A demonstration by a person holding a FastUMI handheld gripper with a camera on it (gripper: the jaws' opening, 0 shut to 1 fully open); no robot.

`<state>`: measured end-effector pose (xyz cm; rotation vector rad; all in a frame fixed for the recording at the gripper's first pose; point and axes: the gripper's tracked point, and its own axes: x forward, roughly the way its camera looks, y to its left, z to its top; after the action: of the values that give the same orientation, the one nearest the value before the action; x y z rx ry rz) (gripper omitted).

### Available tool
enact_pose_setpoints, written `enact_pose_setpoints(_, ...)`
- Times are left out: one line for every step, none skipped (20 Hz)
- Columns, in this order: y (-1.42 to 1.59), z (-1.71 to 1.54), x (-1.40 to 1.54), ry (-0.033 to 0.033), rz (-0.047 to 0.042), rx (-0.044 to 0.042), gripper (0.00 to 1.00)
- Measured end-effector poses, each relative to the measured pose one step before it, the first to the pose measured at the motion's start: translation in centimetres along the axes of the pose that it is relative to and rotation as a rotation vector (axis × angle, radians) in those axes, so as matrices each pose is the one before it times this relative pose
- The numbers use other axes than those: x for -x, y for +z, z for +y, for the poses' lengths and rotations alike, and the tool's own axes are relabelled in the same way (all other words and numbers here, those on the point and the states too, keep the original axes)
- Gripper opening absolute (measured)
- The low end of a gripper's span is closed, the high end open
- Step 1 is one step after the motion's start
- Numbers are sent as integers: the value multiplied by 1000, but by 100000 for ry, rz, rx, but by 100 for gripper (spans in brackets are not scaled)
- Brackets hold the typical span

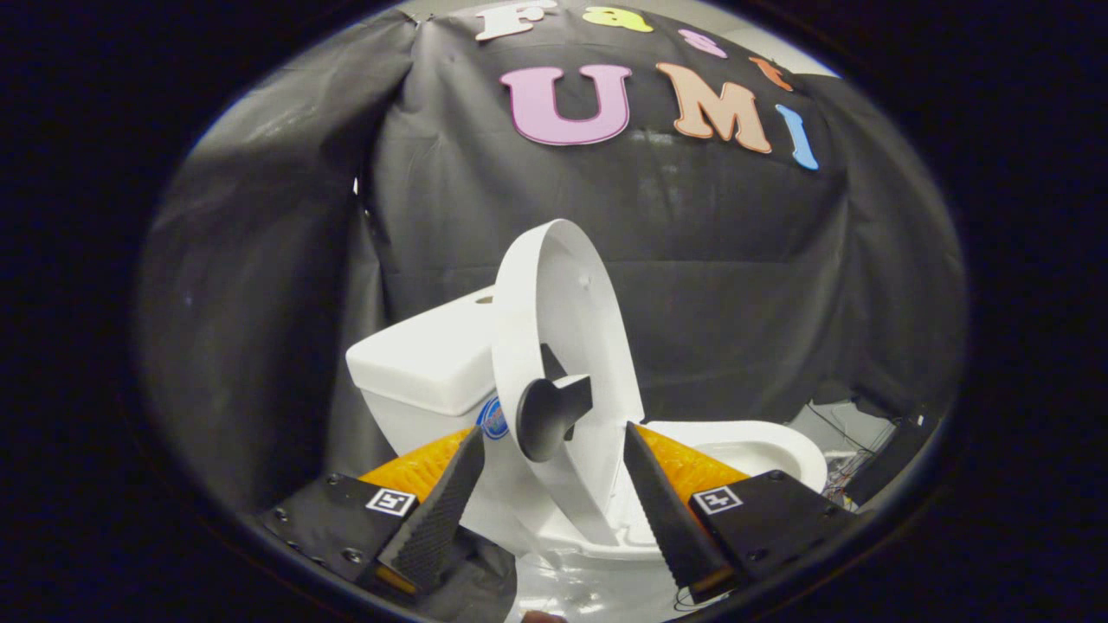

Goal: Open the toilet lid.

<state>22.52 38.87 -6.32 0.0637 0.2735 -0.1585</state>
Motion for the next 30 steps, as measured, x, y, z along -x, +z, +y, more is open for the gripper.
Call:
enact_pose_setpoints(173, -203, 364, 503, -444, 160, 100)
enact_pose_setpoints(17, -320, 350, 334, -391, 555, 100)
enact_pose_setpoints(44, -252, 382, 470, -146, 1016, 100)
enact_pose_setpoints(-140, -299, 427, 430, -143, 1404, 100)
enact_pose_setpoints(144, -269, 562, 597, -692, 991, 99)
enact_pose_setpoints(175, -383, 419, 499, -771, 1211, 99)
enact_pose_setpoints(133, -363, 472, 165, -680, 1084, 99)
enact_pose_setpoints(53, -286, 411, 912, -835, 515, 99)
enact_pose_setpoints(93, -231, 500, 1144, -727, 433, 99)
enact_pose_setpoints(17, -205, 482, 1261, -508, -208, 99)
enact_pose_setpoints(-24, -456, 531, 739, -677, -894, 99)
enact_pose_setpoints(-67, -471, 542, 773, -93, -936, 99)
enact_pose_setpoints(25, -353, 548, 1065, -705, -288, 99)
enact_pose_setpoints(-105, -471, 482, 639, 19, 1057, 99)
enact_pose_setpoints(-239, -715, 489, 7, 858, 2034, 99)
enact_pose_setpoints(-393, -705, 468, 330, 804, 2286, 99)
enact_pose_setpoints(-247, -662, 454, 354, 673, 1843, 99)
enact_pose_setpoints(-259, -784, 297, -519, 328, 1785, 100)
enact_pose_setpoints(-356, -964, 239, -982, 529, 2320, 100)
enact_pose_setpoints(-549, -784, 118, -508, 833, 1685, 100)
enact_pose_setpoints(-585, -539, 124, 246, 1071, 1219, 100)
enact_pose_setpoints(-577, -539, 127, 687, 976, 939, 100)
enact_pose_setpoints(-298, -559, 174, 466, 151, 612, 100)
enact_pose_setpoints(-232, -684, 323, 256, -369, 1271, 100)
enact_pose_setpoints(-194, -946, 332, -539, -543, 1326, 99)
enact_pose_setpoints(-245, -1176, 306, -945, -388, 953, 97)
enact_pose_setpoints(-133, -1127, 257, -576, -467, 198, 97)
enact_pose_setpoints(-182, -1178, 222, -861, -838, -522, 97)
enact_pose_setpoints(-15, -1405, 307, -1523, -1429, -1900, 97)
enact_pose_setpoints(189, -1174, 407, -158, -2472, -2763, 97)
